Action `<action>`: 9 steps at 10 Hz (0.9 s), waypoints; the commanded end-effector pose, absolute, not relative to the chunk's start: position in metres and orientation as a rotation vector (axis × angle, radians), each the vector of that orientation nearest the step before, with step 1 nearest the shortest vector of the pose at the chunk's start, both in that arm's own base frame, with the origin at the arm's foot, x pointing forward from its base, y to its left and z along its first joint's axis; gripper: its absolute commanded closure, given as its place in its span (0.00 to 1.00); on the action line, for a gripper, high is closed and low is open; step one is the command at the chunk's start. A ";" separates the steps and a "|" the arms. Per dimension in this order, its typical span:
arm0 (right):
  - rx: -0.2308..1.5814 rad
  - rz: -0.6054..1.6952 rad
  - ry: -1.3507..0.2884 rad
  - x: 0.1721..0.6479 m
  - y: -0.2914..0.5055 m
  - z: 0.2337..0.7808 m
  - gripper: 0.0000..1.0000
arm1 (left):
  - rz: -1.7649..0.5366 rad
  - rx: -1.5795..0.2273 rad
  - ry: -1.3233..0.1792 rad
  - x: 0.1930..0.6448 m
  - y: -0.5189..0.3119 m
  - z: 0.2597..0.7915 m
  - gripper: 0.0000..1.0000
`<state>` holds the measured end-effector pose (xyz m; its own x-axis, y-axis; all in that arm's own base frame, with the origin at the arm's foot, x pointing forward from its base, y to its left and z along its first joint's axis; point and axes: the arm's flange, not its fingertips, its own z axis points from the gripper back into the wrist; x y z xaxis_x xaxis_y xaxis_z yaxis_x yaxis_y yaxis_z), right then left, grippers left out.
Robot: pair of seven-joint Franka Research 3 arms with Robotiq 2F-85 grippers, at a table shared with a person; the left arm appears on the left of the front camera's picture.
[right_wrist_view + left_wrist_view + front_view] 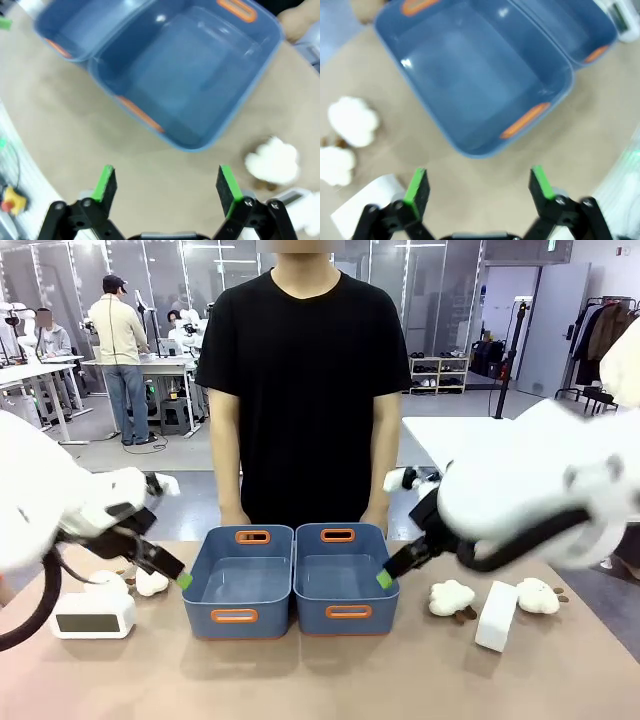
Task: Sort the digital clocks into the basket.
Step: Pick up the Digital clock from the table and place it into the empty Plastic storage basket.
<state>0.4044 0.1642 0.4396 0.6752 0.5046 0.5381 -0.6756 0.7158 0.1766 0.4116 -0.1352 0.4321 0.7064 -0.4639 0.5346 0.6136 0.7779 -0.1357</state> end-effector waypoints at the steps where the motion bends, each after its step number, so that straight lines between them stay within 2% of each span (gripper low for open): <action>1: 0.668 0.639 -0.366 0.428 0.091 0.449 0.00 | -0.588 -0.674 -0.398 0.430 -0.053 0.452 0.00; 2: 0.802 0.606 -0.367 0.428 0.064 0.447 0.00 | -0.547 -0.839 -0.421 0.433 -0.023 0.452 0.00; 4: 1.001 0.538 -0.373 0.416 0.005 0.439 0.00 | -0.472 -1.041 -0.505 0.422 0.035 0.447 0.00; 7: 1.204 0.290 -0.482 0.378 -0.108 0.417 0.00 | -0.275 -1.127 -0.658 0.372 0.140 0.441 0.00; 9: 1.235 0.103 -0.572 0.334 -0.182 0.403 0.00 | -0.165 -1.124 -0.746 0.325 0.202 0.439 0.00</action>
